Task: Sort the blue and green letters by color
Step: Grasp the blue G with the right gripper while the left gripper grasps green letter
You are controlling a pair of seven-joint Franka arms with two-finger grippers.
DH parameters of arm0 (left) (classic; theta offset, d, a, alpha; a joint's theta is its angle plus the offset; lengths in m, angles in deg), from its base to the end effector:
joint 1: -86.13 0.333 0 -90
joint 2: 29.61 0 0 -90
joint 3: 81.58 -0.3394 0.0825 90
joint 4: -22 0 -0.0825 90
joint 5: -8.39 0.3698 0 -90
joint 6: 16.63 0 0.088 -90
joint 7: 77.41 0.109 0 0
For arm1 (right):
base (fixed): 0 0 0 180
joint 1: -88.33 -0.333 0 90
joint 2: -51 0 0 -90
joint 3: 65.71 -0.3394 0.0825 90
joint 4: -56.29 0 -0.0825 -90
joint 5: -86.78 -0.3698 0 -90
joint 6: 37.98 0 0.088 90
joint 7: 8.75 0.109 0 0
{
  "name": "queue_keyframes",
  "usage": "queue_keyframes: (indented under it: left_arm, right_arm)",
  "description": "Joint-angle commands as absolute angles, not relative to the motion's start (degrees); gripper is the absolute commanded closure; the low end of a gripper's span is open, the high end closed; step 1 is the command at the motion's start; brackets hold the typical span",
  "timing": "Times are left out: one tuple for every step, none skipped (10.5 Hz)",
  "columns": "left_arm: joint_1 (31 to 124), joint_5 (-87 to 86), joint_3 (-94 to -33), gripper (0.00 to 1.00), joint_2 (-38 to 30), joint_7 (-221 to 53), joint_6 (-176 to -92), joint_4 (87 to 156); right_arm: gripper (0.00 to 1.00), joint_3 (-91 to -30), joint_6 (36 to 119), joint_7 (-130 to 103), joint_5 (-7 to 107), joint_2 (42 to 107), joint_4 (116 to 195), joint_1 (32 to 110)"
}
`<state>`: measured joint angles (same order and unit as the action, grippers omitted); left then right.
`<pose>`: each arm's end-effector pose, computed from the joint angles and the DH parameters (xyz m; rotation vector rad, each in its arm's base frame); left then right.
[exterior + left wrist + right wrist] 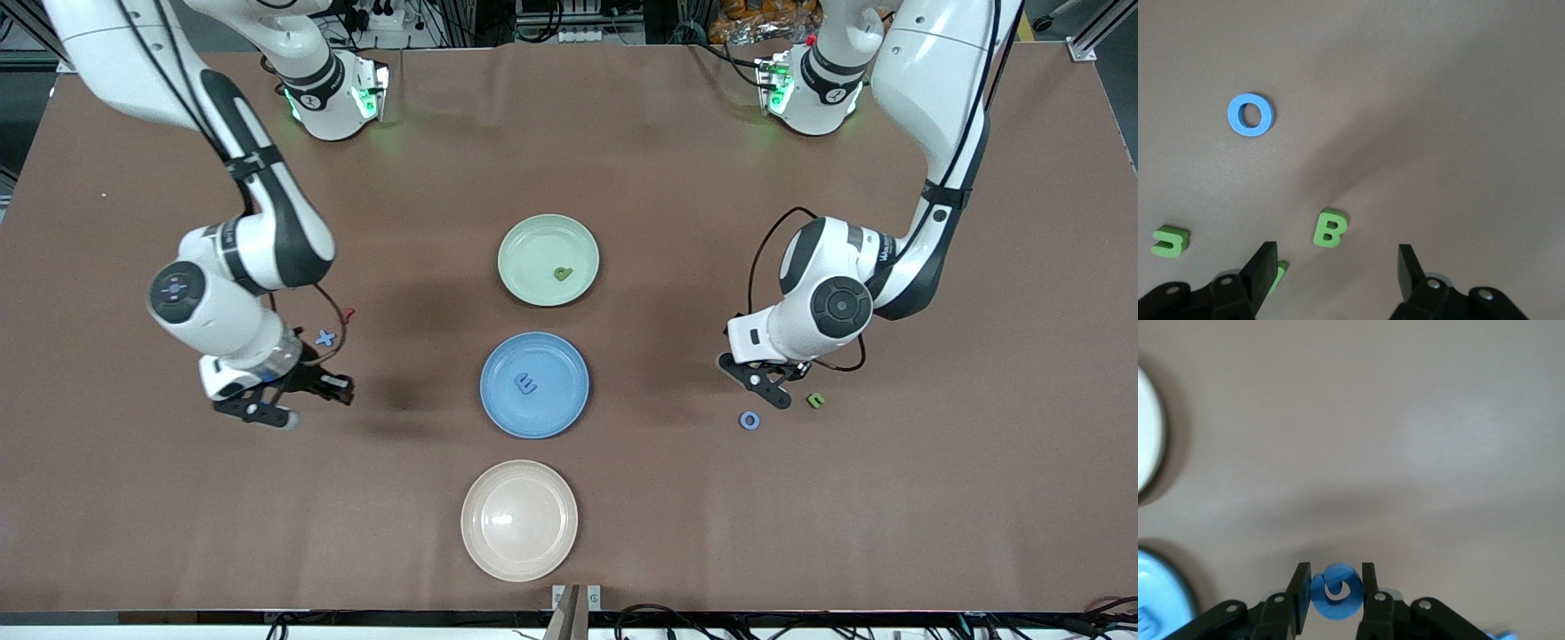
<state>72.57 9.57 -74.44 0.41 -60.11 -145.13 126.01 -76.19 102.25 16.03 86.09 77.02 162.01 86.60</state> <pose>0.6030 -0.2198 0.2732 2.9250 -1.0070 -0.1450 0.6445 0.1278 0.3267 -2.9809 0.3783 -0.1802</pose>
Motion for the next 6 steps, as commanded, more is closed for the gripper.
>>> queue_keyframes:
  left_arm:
    - [73.57, 10.5, -73.85, 0.22, -1.23, -58.33, -152.67, 132.56]
    - [73.57, 10.5, -73.85, 0.25, -1.14, -58.25, -154.51, 133.79]
    - [73.48, 10.5, -73.93, 0.25, -0.7, -58.07, -156.45, 134.58]
    - [73.48, 10.5, -73.93, 0.25, -0.18, -57.98, -158.03, 135.2]
    - [73.48, 10.5, -73.93, 0.27, 0.26, -57.63, -159.79, 135.99]
    - [73.56, 10.5, -73.93, 0.29, 0.53, -57.11, -160.5, 136.09]
  right_arm:
    - [0.82, -75.29, 101.77, 20.07, 84.94, 80.08, 157.12, 79.48]
    - [0.82, -75.2, 101.77, 22.08, 85.11, 81.66, 155.28, 76.76]
    - [0.82, -74.59, 101.85, 23.15, 85.2, 83.94, 152.47, 74.12]
    - [0.82, -74.5, 101.85, 24.11, 85.2, 86.57, 148.7, 71.57]
    - [0.82, -74.06, 101.85, 25.52, 85.29, 89.03, 145.36, 69.37]
    - [0.82, -73.97, 101.94, 25.88, 85.46, 90.63, 143.5, 67.52]
